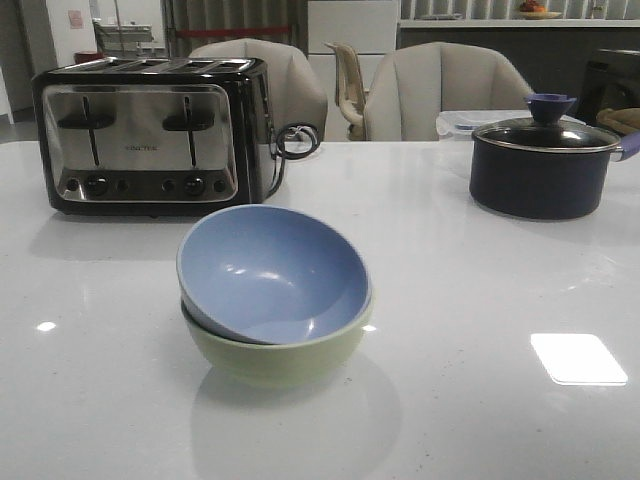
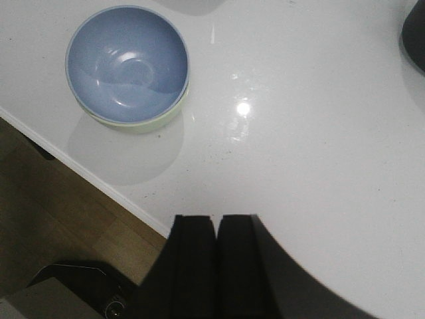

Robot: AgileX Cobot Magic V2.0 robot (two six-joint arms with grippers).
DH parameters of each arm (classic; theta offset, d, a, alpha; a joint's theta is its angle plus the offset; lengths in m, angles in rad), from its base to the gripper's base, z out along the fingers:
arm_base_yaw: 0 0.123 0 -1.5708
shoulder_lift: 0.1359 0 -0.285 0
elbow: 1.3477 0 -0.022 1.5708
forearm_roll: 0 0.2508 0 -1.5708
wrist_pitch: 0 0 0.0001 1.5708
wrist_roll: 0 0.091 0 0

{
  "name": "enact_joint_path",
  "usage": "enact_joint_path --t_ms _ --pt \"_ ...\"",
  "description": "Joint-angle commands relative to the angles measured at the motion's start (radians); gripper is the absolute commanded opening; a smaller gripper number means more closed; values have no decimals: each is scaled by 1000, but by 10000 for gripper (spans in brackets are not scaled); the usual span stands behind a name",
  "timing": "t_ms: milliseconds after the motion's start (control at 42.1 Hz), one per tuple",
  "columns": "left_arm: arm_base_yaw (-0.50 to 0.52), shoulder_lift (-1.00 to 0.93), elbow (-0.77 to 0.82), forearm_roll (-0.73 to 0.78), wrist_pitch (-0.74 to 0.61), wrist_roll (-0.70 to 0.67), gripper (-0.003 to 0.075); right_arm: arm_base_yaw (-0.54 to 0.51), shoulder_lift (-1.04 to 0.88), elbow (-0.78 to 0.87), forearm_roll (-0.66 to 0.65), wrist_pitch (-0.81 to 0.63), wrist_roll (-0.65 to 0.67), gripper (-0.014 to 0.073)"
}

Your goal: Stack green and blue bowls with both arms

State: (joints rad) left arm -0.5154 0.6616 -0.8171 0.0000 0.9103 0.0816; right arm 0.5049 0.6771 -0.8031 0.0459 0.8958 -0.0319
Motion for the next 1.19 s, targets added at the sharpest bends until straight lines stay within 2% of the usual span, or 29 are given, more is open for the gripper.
enact_joint_path --t_ms 0,48,214,333,428,642,761,1165 --pt "-5 -17 -16 -8 -88 -11 98 -4 -2 -26 -11 -64 4 36" --pt "48 -58 20 39 -118 49 98 -4 -2 -26 -11 -64 4 36" --pt "328 -279 278 64 -351 50 98 -4 -2 -26 -11 -64 4 36" --pt "426 -439 416 50 -439 50 98 -4 -2 -26 -11 -64 4 36" --pt "477 -536 534 8 -587 50 99 -4 -2 -26 -11 -64 4 36" --pt "493 -658 761 -129 -888 50 98 -4 -2 -26 -11 -64 4 36" --pt "488 -687 830 -138 -1006 50 99 -4 -2 -26 -11 -64 4 36" --pt "453 -683 828 -131 -1010 50 98 -4 -2 -26 -11 -59 4 36"
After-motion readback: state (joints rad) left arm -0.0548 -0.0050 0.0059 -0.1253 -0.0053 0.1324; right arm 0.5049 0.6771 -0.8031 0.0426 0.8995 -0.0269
